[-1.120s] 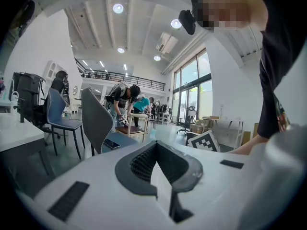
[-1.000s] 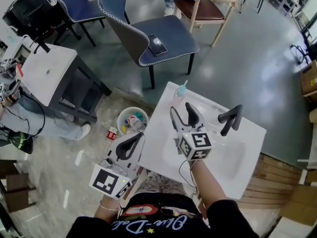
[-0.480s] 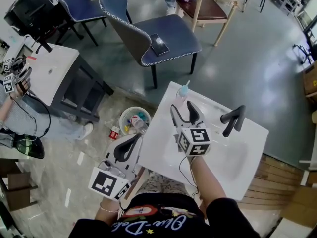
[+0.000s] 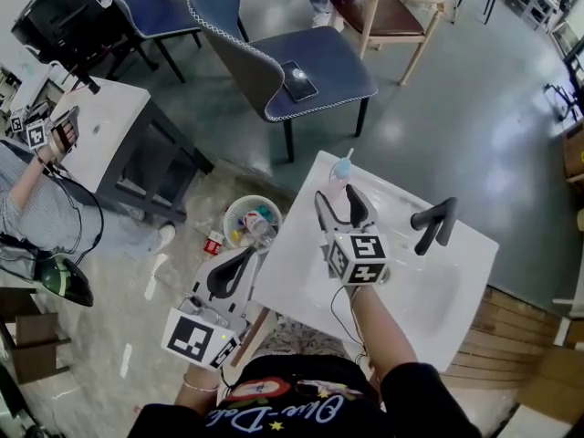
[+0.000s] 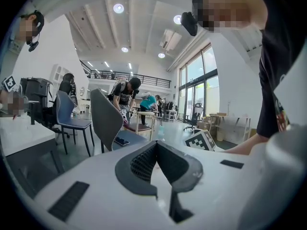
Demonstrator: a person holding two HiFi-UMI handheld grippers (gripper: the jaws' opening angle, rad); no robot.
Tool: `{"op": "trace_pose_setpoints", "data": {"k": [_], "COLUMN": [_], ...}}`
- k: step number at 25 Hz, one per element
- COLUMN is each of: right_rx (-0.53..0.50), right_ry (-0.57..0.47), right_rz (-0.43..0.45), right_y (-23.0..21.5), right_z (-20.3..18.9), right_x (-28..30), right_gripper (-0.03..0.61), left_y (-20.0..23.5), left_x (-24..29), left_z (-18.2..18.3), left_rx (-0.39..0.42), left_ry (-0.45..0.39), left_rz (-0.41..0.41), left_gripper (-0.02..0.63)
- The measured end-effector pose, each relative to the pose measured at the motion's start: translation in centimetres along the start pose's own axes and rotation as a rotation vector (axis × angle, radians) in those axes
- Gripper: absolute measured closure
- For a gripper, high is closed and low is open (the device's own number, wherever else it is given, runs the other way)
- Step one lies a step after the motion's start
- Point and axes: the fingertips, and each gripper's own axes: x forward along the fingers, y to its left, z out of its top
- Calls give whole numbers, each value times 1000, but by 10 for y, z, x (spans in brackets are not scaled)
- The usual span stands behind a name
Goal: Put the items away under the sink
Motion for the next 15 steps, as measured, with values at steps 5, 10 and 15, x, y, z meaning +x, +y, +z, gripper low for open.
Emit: {"op": "trace_pose_setpoints", "data": {"k": [5, 10, 15], "right_rx": [-11, -19, -25], "right_ry": [1, 3, 4], "right_rz": [-1, -4, -15], "right_y": [-1, -3, -7], "right_z": [1, 3, 3], "right_x": [4, 8, 12], "right_gripper": [305, 305, 305], "left_y": [2, 7, 8], "left_x": [-2, -6, -7], "left_z": [0, 0, -1], "left_rx": [2, -2, -2], "left_ry": [2, 7, 13], "left_rz": [9, 30, 36], "left_gripper": [606, 606, 606]}}
